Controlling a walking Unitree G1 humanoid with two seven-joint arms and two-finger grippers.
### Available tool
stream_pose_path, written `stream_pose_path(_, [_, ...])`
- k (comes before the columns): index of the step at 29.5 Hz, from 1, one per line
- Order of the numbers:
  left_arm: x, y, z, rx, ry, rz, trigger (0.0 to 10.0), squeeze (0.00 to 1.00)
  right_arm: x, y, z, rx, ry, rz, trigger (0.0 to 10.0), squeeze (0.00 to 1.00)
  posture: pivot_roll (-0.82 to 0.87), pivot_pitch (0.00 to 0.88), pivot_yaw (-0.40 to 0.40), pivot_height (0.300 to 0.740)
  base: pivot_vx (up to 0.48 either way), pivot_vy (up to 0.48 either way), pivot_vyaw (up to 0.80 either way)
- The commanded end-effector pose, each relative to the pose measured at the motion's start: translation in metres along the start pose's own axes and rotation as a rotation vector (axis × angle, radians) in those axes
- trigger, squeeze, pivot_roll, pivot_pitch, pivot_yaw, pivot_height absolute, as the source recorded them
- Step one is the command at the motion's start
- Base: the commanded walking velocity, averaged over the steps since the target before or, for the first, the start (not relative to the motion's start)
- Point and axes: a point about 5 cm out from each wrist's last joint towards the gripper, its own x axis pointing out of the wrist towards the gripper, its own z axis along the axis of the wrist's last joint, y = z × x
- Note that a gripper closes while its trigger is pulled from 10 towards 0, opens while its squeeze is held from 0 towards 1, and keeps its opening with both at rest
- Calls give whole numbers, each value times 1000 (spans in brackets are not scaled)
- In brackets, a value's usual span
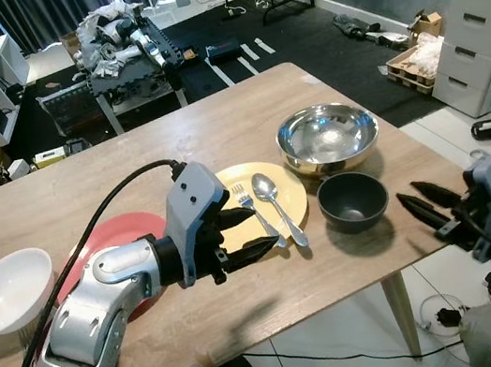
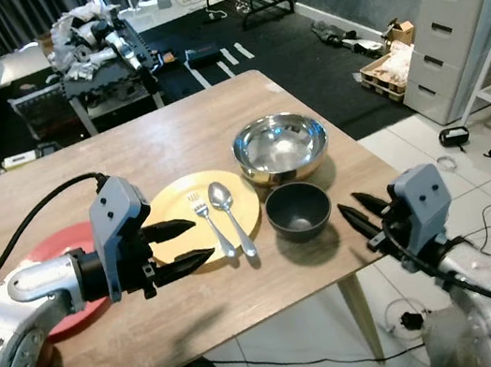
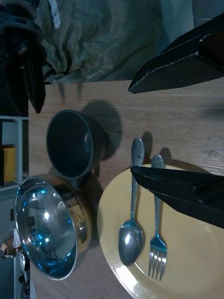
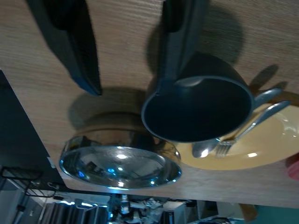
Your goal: Setting the table
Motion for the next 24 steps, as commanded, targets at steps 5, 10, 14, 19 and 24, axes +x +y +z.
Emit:
stream_pose_path(5, [1, -3, -6, -17, 6, 20, 10000, 0, 27, 17, 5, 63, -49, -74, 10000, 0, -38, 0, 157, 740, 0, 0, 0])
stream_pose_path(10, [1, -4, -6, -20, 4, 28, 10000, 0, 38, 26, 7, 134, -47, -82, 10000, 0, -34, 0, 146, 740, 0, 0, 0])
stream_pose_path(14, [1, -4, -7, -23, 3, 35, 10000, 0, 48, 30, 7, 103, -2, -82, 10000, 0, -39, 0, 136, 740, 0, 0, 0])
stream_pose_path(19, [3, -4, -7, -26, -8, 46, 10000, 0, 59, 22, 7, 35, 111, -117, 10000, 0, -37, 0, 117, 740, 0, 0, 0])
stream_pose_path(24, [2, -5, -7, -30, -12, 55, 10000, 0, 64, 9, 13, 16, 142, -150, 10000, 0, -35, 0, 107, 740, 0, 0, 0])
